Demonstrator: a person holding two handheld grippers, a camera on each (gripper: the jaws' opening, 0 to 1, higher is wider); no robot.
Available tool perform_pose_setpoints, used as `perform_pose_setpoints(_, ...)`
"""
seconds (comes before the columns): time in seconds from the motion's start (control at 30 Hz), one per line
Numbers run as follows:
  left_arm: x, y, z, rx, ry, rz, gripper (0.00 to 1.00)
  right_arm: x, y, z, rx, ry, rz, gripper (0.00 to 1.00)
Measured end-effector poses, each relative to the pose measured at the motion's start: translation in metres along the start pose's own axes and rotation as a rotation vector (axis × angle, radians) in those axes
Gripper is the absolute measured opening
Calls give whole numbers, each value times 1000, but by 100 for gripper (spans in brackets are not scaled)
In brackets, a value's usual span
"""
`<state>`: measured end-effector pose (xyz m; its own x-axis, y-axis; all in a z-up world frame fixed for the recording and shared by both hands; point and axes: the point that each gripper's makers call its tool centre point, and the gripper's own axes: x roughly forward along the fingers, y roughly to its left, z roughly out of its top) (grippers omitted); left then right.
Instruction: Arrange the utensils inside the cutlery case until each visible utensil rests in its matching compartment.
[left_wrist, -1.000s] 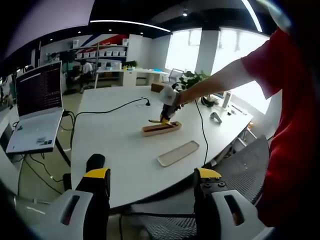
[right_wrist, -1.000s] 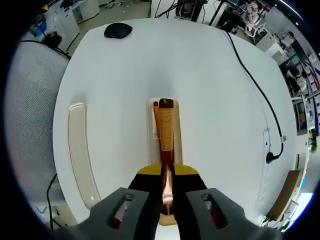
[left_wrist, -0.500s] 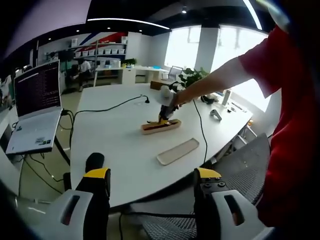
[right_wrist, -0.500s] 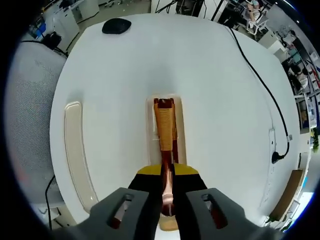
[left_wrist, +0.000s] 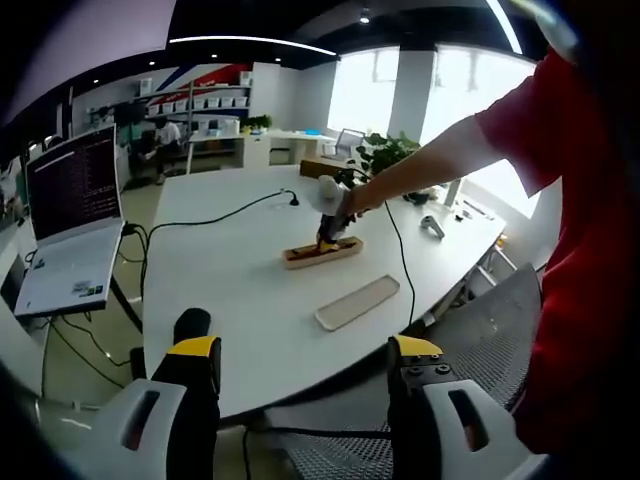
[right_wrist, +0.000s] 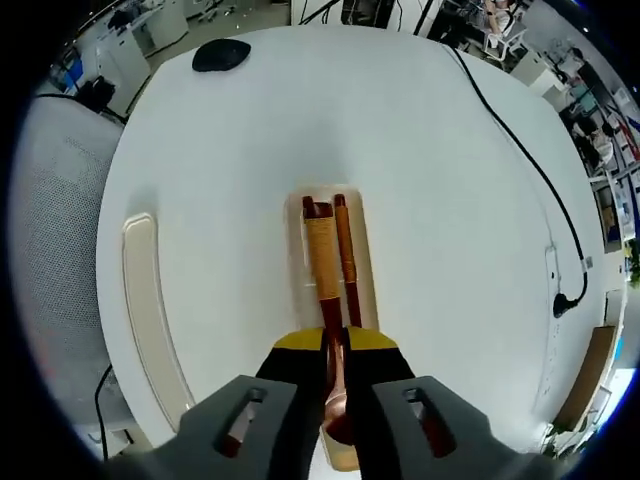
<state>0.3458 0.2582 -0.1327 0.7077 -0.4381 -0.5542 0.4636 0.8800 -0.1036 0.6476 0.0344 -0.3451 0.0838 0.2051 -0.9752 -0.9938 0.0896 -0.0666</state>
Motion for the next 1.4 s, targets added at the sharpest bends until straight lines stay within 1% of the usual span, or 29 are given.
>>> perform_pose_setpoints(0.1, 0, 0, -1, -5, 2, 0, 70, 1, -1, 0, -21, 1, -13, 3)
perform_pose_setpoints(0.13, -1, 0, -1, -3, 2, 2, 70, 0, -2, -1, -30, 11, -22, 3)
perform_pose_setpoints(0.23, -1, 0, -1, -4, 1, 3, 70, 2, -5, -3, 15, 14, -30, 3)
perform_pose_setpoints(0.3, -2, 0, 0, -2, 0, 3, 70, 3, -8, -4, 28, -2, -50, 2)
perform_pose_setpoints(0.4, -2, -1, 1, 3, -2, -2, 70, -3, 1, -6, 52, -8, -49, 3)
perform_pose_setpoints(0.47, -1, -1, 3, 11, -5, -7, 70, -6, 2, -8, 59, -13, -52, 2)
perform_pose_setpoints(0.53, 0, -2, 5, 20, -10, -15, 70, -14, 3, -8, 69, -41, -76, 4)
perform_pose_setpoints(0.6, 2, -3, 7, 29, -12, -25, 70, -23, 6, -2, 65, -59, -86, 8)
perform_pose_setpoints(0.67, 3, -5, 12, 40, -26, -31, 70, -28, 8, -4, 64, -69, -91, 9)
perform_pose_setpoints(0.73, 5, -5, 18, 51, -45, -30, 69, -39, 12, -5, 64, -83, -107, 9)
perform_pose_setpoints(0.8, 7, -8, 23, 56, -59, -42, 69, -41, 11, -12, 69, -90, -104, 11)
perform_pose_setpoints(0.83, 8, -10, 25, 56, -62, -52, 69, -45, 12, -14, 77, -96, -109, 13)
perform_pose_setpoints(0.93, 13, -14, 27, 73, -67, -72, 69, -54, 17, -15, 87, -123, -119, 15)
perform_pose_setpoints(1.03, 18, -19, 28, 57, -73, -110, 70, -60, 25, -19, 97, -134, -133, 16)
perform_pose_setpoints(1.13, 20, -22, 33, 71, -82, -130, 70, -67, 31, -22, 115, -141, -146, 16)
perform_pose_setpoints(1.27, 24, -19, 35, 88, -73, -134, 70, -77, 34, -33, 133, -119, -188, 17)
perform_pose_setpoints(1.33, 25, -19, 37, 92, -77, -132, 70, -83, 38, -34, 151, -142, -196, 17)
perform_pose_setpoints(1.4, 29, -22, 38, 92, -75, -146, 70, -87, 44, -35, 170, -155, -196, 19)
